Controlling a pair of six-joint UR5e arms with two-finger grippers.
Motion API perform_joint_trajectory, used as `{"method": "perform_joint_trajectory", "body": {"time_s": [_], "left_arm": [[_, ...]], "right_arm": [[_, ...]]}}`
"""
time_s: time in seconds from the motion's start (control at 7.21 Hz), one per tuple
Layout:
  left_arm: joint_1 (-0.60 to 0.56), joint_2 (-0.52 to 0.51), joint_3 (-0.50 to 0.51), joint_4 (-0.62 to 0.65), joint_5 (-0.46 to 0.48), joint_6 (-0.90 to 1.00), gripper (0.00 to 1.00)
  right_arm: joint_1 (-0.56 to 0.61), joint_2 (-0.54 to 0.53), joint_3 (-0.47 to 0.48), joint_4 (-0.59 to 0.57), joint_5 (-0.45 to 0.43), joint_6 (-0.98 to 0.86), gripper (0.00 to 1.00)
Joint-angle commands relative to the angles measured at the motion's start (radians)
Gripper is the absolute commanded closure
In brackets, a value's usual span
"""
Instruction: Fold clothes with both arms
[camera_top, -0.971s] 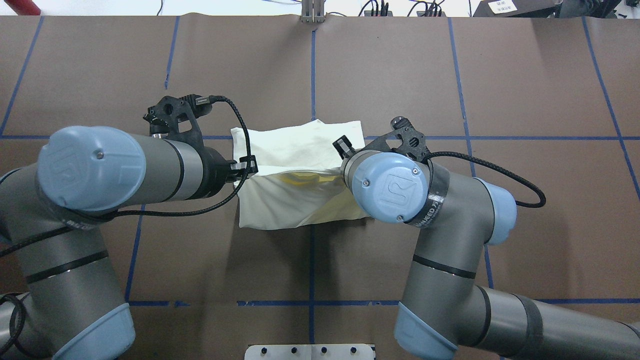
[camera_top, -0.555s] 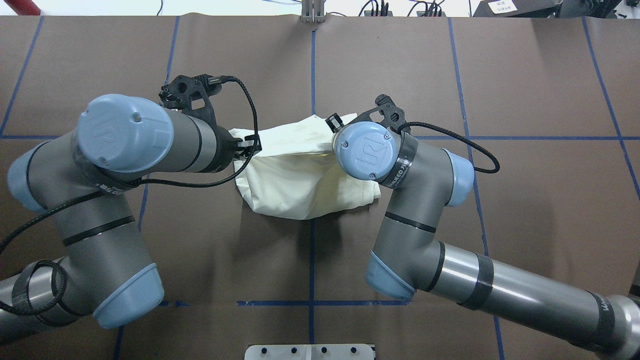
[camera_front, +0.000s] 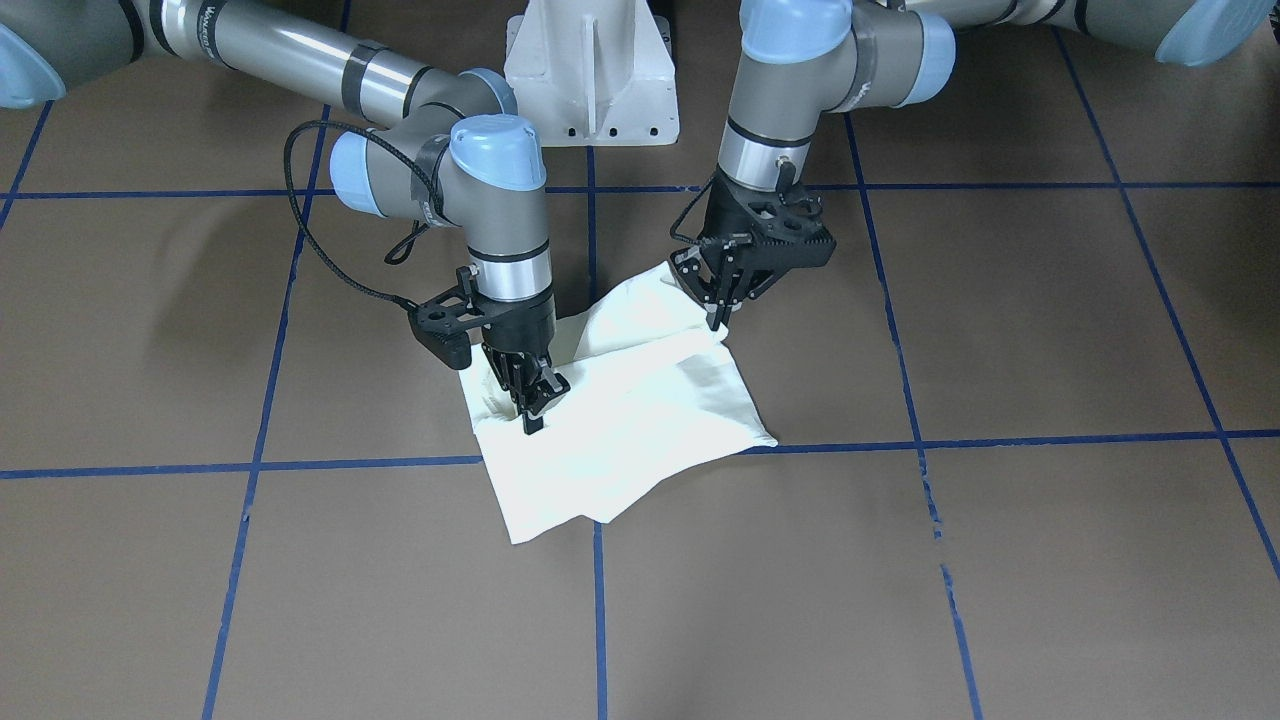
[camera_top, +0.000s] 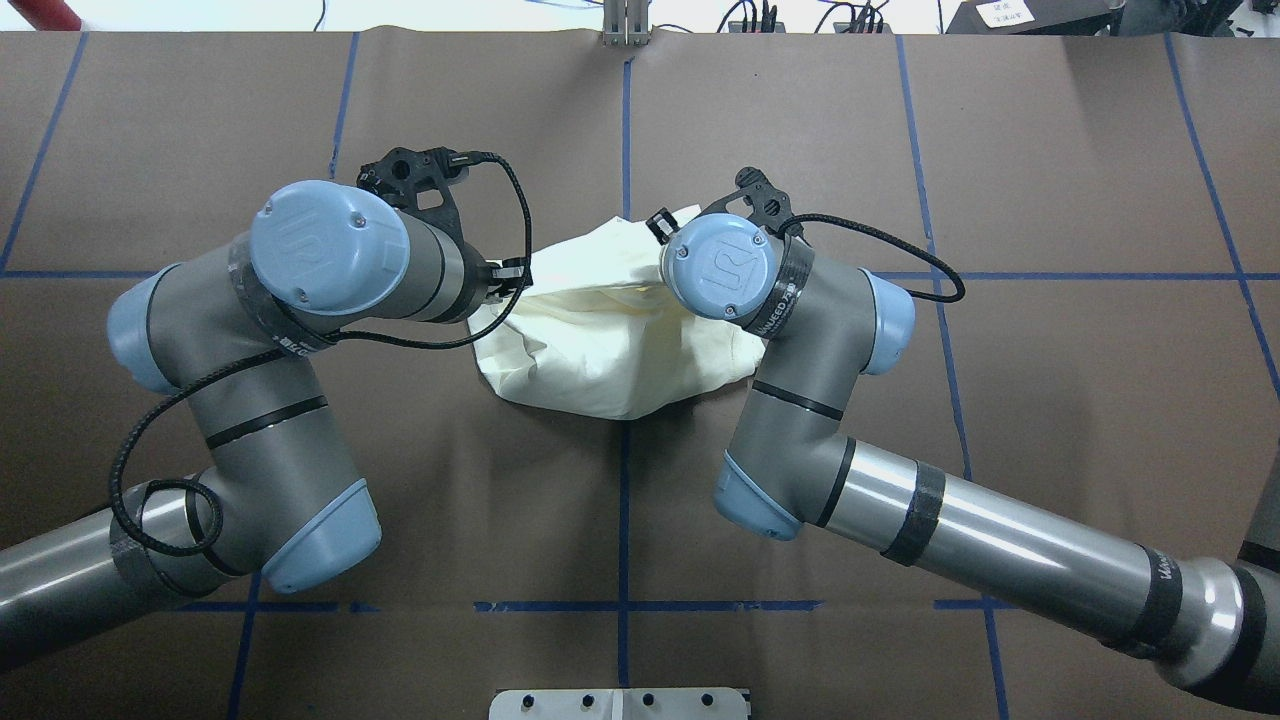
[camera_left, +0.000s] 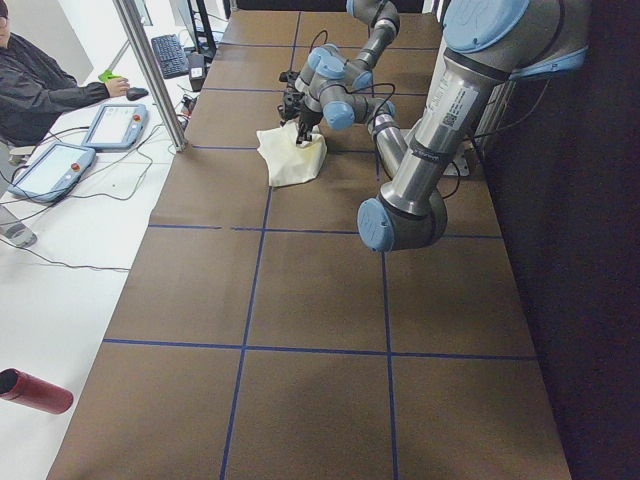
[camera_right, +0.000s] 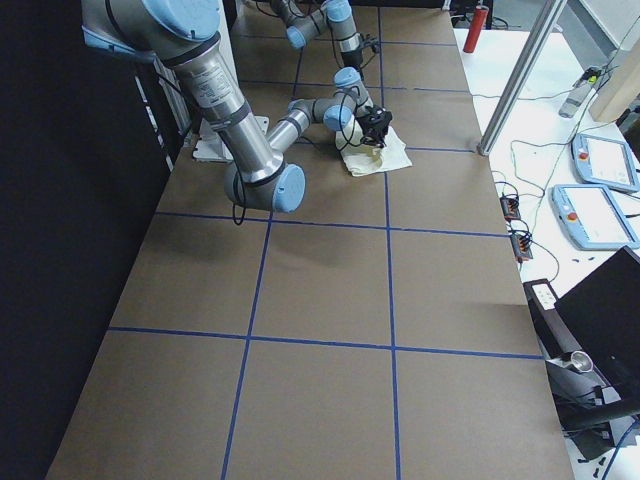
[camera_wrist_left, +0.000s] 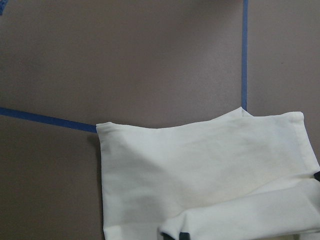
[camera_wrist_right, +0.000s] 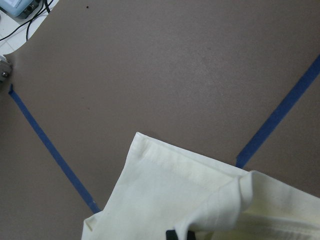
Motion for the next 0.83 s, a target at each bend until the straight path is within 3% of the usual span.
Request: {"method": "perform_joint_trajectory", "body": {"time_s": [0.0, 0.55, 0.69], "left_arm": [[-0.004, -0.001, 0.065, -0.057, 0.003, 0.006, 1.00], [-0.004, 0.002, 0.087, -0.071, 0.003, 0.006, 1.00], [-0.004, 0.004, 0.090, -0.071, 0.003, 0.006, 1.00]], "right_arm": [[0.015, 0.049, -0.065, 0.005, 0.014, -0.022, 1.00], [0.058, 0.107, -0.144, 0.008, 0.051, -0.085, 1.00], [0.060, 0.135, -0.208, 0.042, 0.050, -0.110, 1.00]]}}
